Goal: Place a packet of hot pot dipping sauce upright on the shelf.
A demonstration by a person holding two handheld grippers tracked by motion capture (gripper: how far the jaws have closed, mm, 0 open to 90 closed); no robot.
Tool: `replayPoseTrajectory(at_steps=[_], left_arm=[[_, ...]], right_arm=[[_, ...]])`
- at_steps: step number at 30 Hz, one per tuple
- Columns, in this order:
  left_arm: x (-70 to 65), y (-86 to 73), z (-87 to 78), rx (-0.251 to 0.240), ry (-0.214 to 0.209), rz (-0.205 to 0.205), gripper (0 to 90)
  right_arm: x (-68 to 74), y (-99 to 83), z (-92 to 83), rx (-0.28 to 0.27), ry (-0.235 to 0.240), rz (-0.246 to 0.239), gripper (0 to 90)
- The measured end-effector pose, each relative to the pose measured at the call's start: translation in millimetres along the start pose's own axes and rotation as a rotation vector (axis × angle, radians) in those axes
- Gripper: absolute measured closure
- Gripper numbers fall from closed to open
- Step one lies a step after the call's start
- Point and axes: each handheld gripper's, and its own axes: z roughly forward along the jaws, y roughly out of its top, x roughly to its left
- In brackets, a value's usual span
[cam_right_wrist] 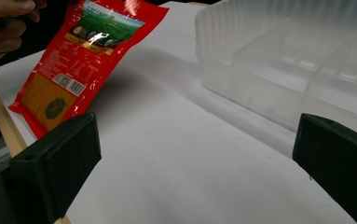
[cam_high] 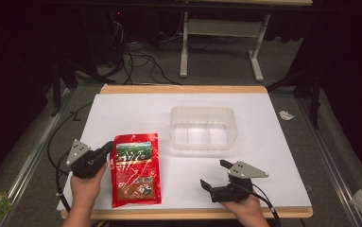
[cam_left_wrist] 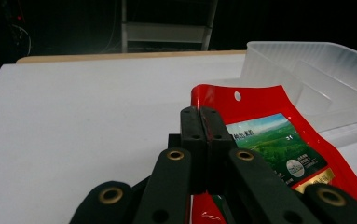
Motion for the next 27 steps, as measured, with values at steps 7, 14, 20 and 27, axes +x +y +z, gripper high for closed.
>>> replayPoseTrajectory(at_steps=[7,14,20,27], left_arm=[[-9.0,7.6,-9.3,-0.055,-0.021,0.027,89.9],[-17.1,13.8,-16.5,-0.093,-0.043,0.057,89.8],[-20.5,17.1,-18.9,-0.109,-0.057,0.067,89.8],[-26.7,20.7,-20.5,-0.129,-0.069,0.083,89.7]], right_arm=[[10.9,13.1,30.9,0.012,0.054,0.005,3.7],[25.1,25.6,60.0,0.031,0.095,0.005,5.5],[35.9,33.0,78.8,0.036,0.134,0.002,6.5],[51.3,39.8,99.2,0.038,0.172,0.003,7.9]])
